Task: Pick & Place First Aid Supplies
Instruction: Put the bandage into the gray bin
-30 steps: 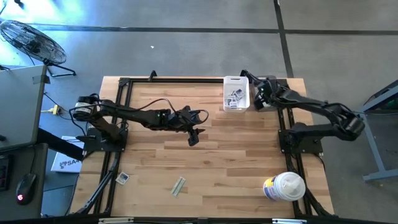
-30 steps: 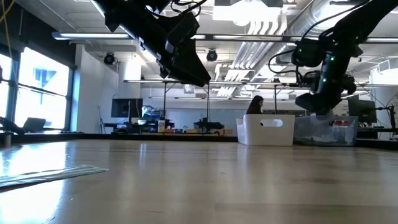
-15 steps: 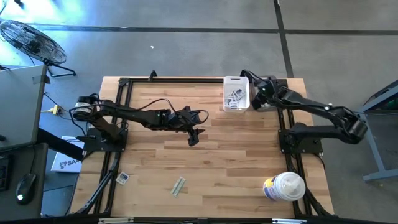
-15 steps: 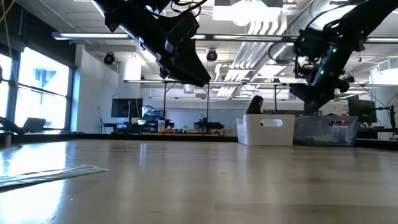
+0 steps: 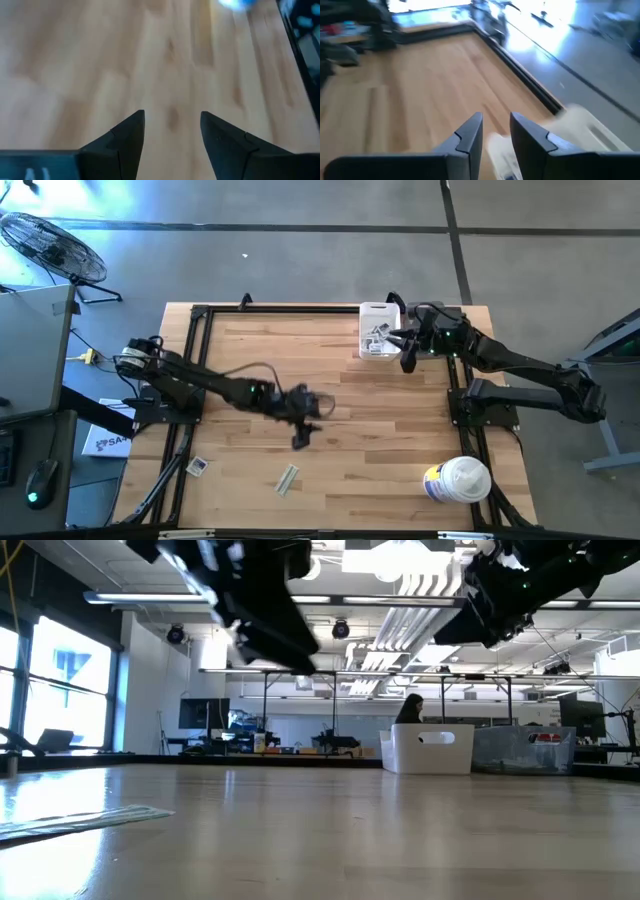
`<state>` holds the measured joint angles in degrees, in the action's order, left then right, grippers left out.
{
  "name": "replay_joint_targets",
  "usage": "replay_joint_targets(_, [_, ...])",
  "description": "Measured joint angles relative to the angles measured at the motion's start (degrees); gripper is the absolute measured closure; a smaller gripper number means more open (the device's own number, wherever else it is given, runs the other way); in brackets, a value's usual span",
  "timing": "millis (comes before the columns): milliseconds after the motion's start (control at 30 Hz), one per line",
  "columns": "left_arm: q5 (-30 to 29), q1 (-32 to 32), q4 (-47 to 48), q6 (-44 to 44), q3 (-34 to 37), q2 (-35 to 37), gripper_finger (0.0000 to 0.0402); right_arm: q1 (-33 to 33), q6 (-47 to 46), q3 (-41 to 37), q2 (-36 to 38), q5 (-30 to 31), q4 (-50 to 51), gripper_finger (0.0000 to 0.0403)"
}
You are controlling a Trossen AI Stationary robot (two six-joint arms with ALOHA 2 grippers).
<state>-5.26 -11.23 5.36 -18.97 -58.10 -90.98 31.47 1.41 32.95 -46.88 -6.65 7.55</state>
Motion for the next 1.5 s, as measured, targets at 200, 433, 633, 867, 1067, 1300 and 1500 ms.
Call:
replay_joint_targets(200, [-3.08,-7.04,2.06,-9.55,0.11,-4.50,0.0211,-5.38,3.95,-0.02,-3.02,-3.15,-6.01,0.0316])
replay_joint_targets(433, [-0.76,-11.31,1.80,-22.83,0.15,-10.16,0.0211,-15.25,3.63,-0.02,-5.94,-3.17,-5.51,0.0316])
replay_joint_targets(633, [3.17,-14.70,5.18,-36.79,-1.03,-10.49,0.0212,-23.25,3.97,-0.02,-6.01,-1.04,-4.68,0.0316])
replay_joint_targets(867, [2.72,-21.94,14.52,-56.03,-5.41,-10.49,0.0212,-26.48,7.97,-0.02,-6.05,7.51,-5.15,0.0316])
replay_joint_targets(1067, [-6.23,-26.18,22.50,-62.79,-6.65,-10.49,0.0212,-25.33,10.64,-0.02,-6.05,9.77,-7.35,0.0315])
replay_joint_targets(1300, [-17.91,-24.95,21.61,-51.64,-6.69,-10.50,0.0212,-24.71,10.67,-0.02,-6.05,9.69,-8.71,0.0315])
replay_joint_targets(1500, [-14.21,-24.39,20.87,-45.75,-6.74,-13.35,0.0238,-24.73,10.38,-0.02,-6.05,9.53,-8.65,0.0315])
